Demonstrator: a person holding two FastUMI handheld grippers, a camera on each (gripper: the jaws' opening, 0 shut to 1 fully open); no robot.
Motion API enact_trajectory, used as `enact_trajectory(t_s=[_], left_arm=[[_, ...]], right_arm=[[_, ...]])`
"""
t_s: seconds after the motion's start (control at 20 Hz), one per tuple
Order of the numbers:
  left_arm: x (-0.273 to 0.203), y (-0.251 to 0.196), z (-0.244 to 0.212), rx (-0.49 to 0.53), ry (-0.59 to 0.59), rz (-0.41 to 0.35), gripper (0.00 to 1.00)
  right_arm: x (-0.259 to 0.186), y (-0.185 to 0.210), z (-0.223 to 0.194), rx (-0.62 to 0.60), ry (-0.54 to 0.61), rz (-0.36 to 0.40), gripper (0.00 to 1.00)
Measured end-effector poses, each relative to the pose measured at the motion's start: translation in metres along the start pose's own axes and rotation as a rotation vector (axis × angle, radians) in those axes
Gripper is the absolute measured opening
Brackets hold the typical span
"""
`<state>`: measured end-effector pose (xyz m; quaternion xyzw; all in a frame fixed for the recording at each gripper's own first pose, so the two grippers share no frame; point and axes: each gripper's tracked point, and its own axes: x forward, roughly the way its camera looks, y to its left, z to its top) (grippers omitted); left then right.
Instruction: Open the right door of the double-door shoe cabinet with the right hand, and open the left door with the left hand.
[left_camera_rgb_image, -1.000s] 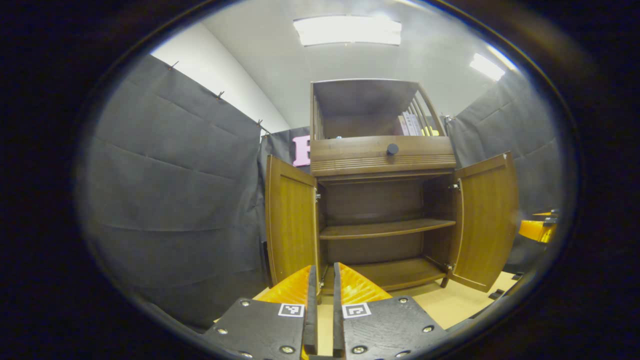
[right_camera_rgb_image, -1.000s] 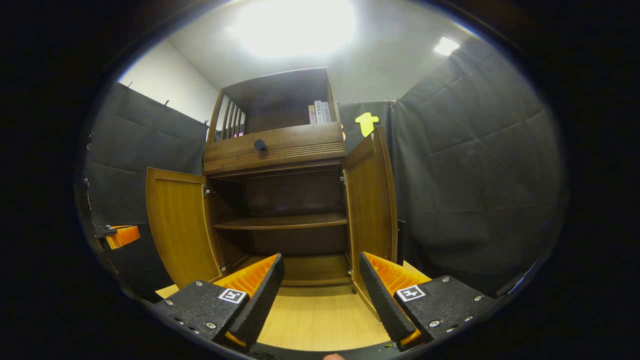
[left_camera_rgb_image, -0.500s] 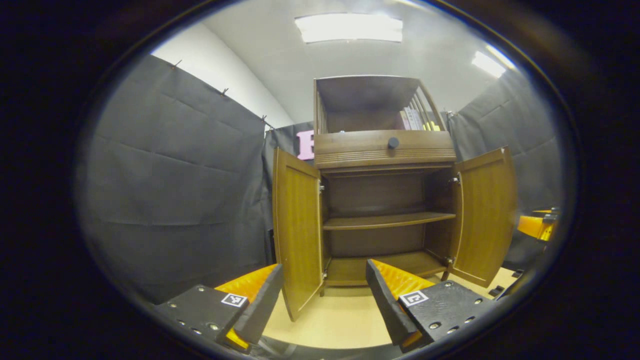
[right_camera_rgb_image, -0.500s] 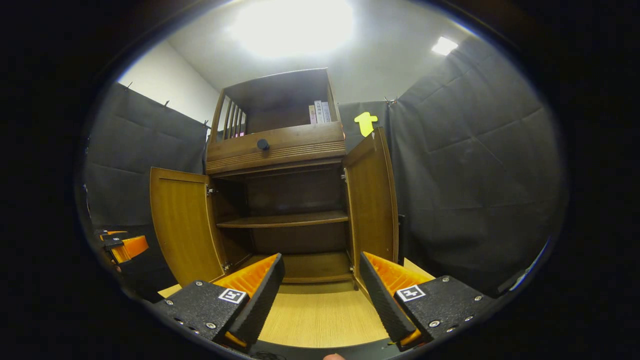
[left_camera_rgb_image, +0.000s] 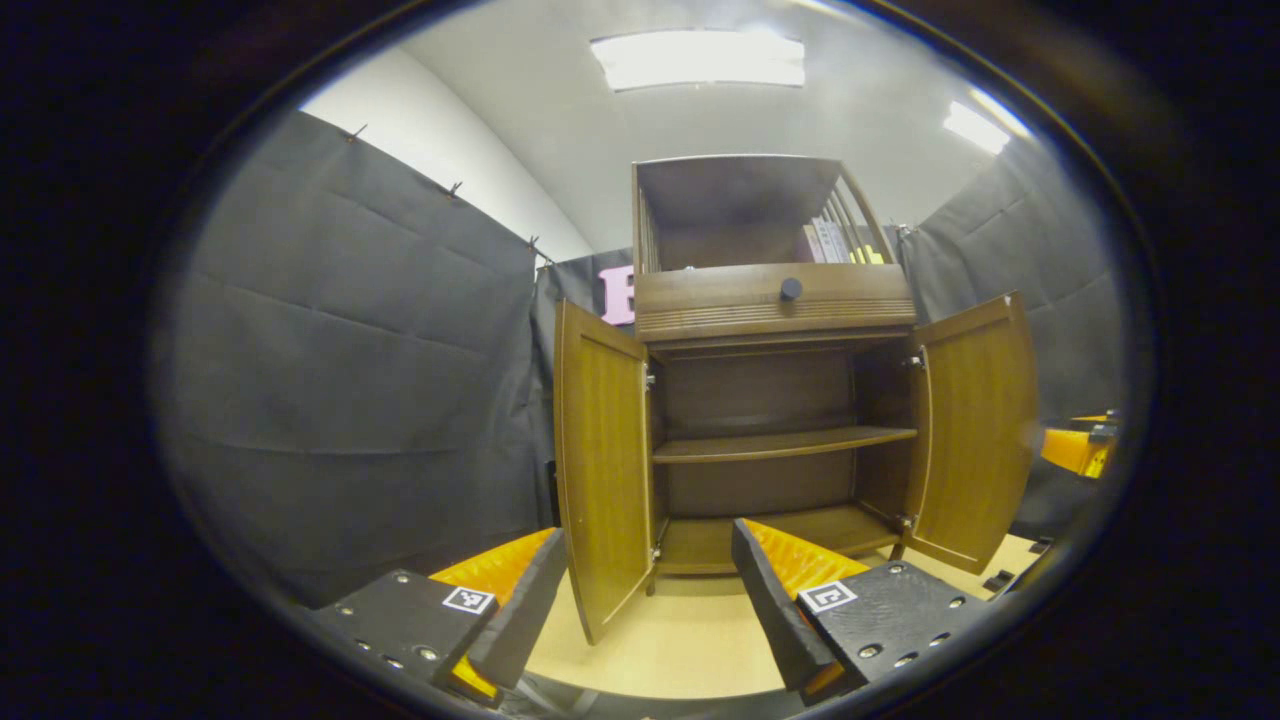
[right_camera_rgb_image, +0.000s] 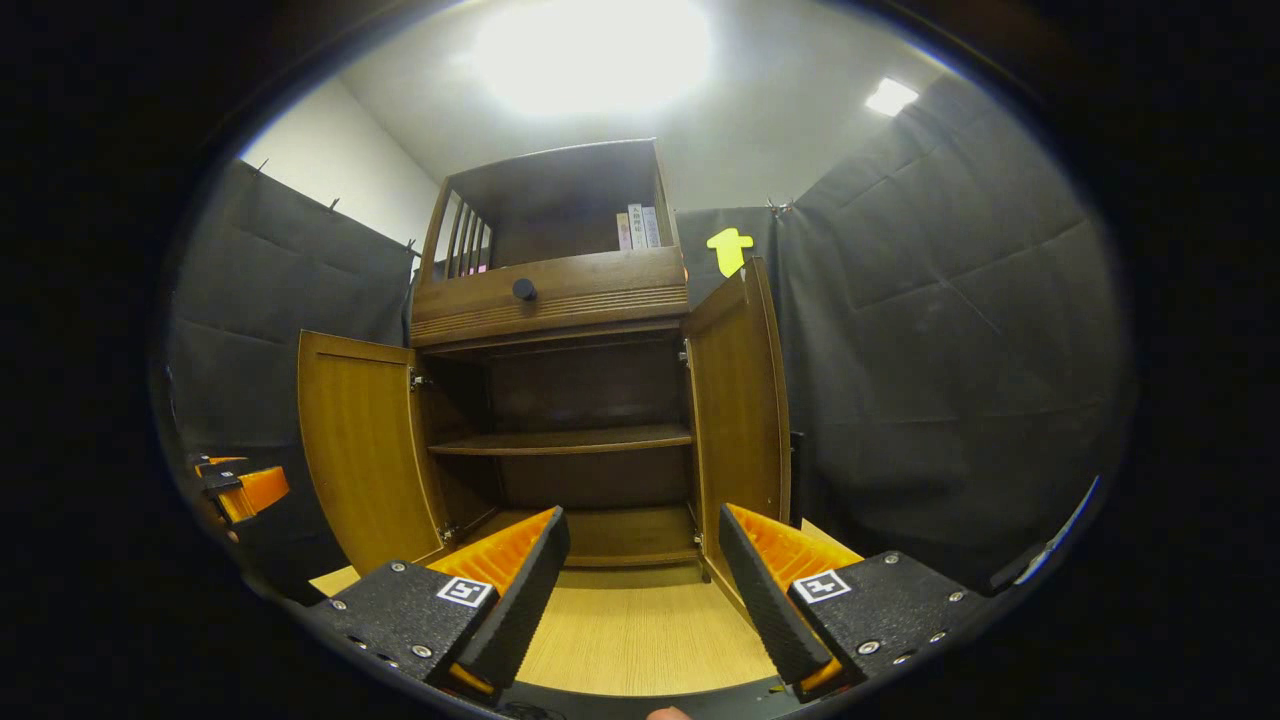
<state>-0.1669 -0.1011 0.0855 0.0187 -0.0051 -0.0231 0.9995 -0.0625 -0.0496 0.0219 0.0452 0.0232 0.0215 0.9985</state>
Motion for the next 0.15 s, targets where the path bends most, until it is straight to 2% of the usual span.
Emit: enact_trajectory(t_s=[0.1,0.15], left_arm=[[0.0010,-0.0018,0.0022,0.004,-0.006,0.003,0.94],[0.0000,-0.0031,0.0037,0.007,-0.009,0.005,0.99]], right_arm=[[0.0011,0.0000,-0.0002,0.000,-0.002,0.005,0.93],[0.0024,0.0016,0.0001,0.001,-0.003,0.010,0.93]])
